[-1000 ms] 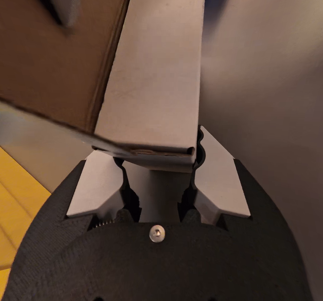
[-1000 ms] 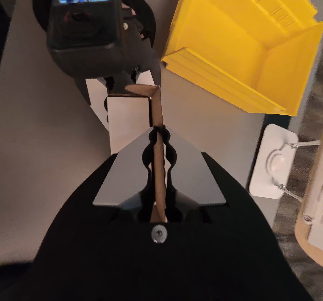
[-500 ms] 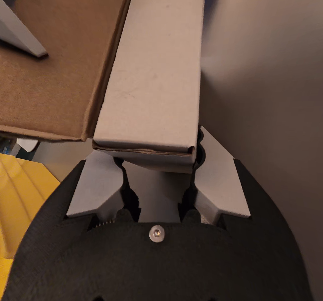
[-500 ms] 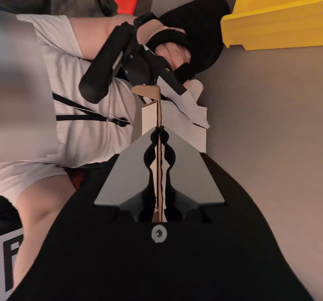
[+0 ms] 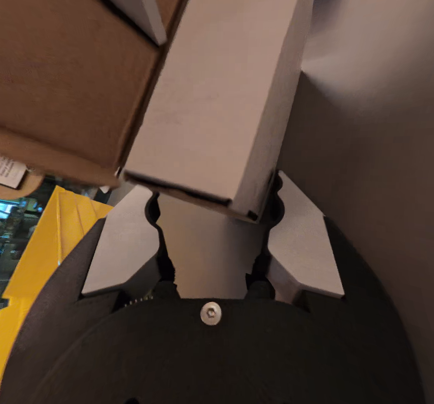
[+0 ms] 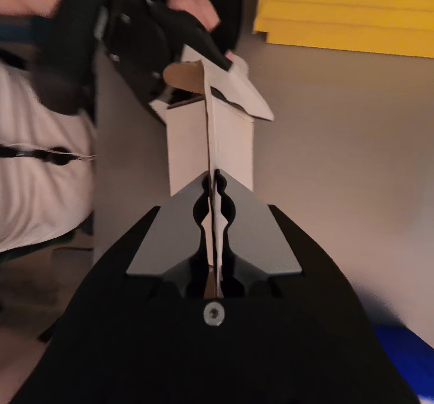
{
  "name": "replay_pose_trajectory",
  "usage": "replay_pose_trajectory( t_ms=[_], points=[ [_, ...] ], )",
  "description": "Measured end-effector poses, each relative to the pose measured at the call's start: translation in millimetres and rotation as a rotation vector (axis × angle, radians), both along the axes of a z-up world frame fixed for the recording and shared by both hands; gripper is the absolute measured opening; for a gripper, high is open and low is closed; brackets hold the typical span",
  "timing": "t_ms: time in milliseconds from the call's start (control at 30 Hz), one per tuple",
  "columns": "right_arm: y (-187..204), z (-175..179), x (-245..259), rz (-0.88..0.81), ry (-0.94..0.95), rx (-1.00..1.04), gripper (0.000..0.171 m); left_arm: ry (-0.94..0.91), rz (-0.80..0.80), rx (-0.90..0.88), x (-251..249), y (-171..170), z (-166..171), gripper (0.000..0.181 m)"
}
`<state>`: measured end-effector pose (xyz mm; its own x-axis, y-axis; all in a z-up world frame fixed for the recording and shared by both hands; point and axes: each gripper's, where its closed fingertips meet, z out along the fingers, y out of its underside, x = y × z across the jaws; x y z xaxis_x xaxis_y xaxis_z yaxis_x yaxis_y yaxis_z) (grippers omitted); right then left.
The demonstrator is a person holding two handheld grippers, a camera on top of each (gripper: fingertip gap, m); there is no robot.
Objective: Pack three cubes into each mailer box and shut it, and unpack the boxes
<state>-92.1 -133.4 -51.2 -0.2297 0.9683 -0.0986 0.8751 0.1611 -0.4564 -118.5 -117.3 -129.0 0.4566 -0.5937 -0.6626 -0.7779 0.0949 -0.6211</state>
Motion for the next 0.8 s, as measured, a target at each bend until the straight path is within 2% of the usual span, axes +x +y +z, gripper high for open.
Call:
replay_pose_trajectory(
  t_ms=[67, 167, 333, 400, 467, 533, 633, 733, 800],
  points=[
    [15.1, -1.7, 0.5, -0.035, 0.025, 0.134, 0.001, -0.098, 0.0, 0.007, -0.6, -3.2, 14.8, 0.104],
    [27.2, -4.5, 0.8, -0.089, 0.041, 0.22, 0.001, -0.222, 0.001, 0.156, -7.6, -10.2, 55.2, 0.103],
    [34.8, -7.3, 2.9, -0.152, 0.028, 0.248, 0.001, -0.299, -0.108, 0.378, 4.8, -49.8, 102.3, 0.067],
    [38.2, -9.3, 4.9, -0.174, 0.009, 0.266, 0.001, -0.304, -0.178, 0.343, 23.1, -63.0, 102.6, 0.071],
    [39.6, -10.6, 6.5, -0.189, -0.007, 0.282, 0.001, -0.291, -0.189, 0.231, 42.9, -64.2, 92.6, 0.075],
    [39.5, -10.8, 7.6, -0.203, -0.018, 0.289, 0.001, -0.224, -0.159, 0.161, 57.6, -56.0, 80.3, 0.081],
    [38.5, -10.1, 8.5, -0.226, -0.018, 0.288, 0.001, -0.13, -0.122, 0.131, 72.4, -40.6, 66.0, 0.075],
    [35.7, -9.1, 11.8, -0.228, -0.016, 0.303, 0.001, -0.114, -0.07, 0.083, 79.0, -27.4, 56.2, 0.074],
    [35.0, -9.4, 16.1, -0.235, -0.025, 0.319, 0.001, -0.105, -0.017, 0.061, 78.0, -20.7, 51.0, 0.089]
  ],
)
